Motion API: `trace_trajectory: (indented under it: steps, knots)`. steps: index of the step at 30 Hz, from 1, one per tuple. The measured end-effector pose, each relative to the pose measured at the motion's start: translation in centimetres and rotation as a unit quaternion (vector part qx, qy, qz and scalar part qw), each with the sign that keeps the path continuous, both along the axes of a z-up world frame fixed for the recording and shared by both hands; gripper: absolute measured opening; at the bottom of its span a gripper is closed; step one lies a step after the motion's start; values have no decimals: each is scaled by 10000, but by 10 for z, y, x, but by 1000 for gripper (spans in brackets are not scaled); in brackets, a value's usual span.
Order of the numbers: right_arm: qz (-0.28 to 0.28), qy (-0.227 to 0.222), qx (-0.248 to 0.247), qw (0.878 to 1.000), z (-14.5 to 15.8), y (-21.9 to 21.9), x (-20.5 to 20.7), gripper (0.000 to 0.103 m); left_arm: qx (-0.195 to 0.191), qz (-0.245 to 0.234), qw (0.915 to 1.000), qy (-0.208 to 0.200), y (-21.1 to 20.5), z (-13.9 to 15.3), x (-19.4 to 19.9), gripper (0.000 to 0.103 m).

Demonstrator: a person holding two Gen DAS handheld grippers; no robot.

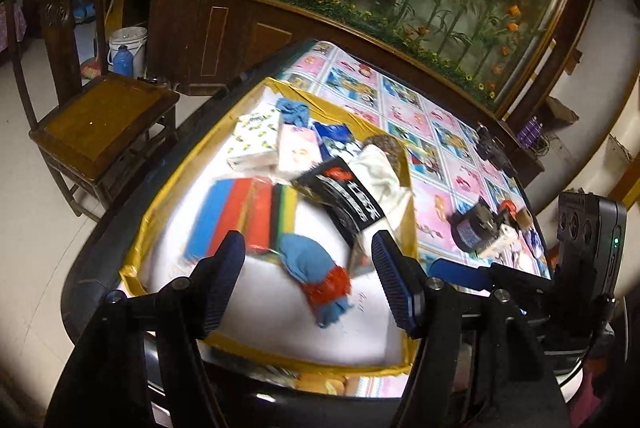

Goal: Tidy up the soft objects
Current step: 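Withdraw both open tools from the box back over the table items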

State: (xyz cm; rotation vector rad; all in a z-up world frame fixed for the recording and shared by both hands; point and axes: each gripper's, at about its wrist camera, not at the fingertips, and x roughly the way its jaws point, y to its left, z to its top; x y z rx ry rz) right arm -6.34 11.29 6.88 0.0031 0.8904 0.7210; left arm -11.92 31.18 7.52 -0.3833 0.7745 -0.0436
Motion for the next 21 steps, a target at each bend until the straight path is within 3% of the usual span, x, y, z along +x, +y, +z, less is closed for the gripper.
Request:
trace_trajectory:
  steps: [5,10,13,17,21]
  knots:
    - [-461,-37,163,9988,-3,-56,-23,63,-127,-265,9996,24,-23,-3,-8,65]
    - [-1209,-207,303,9920,12,-141,-46,63,-79,-574,9983,68,-49,-3,-12,65]
    - [-1923,-305,186,9807,18,-203,-50,65,-86,-772,9970,47,-66,-2,-15,65]
    - [-2896,-259,-88,9567,22,-285,-41,66,60,-1055,9944,15,-94,-1,-17,65]
    - [-3520,-57,-76,9359,25,-340,-16,68,144,-1408,9899,91,-124,-4,-16,65]
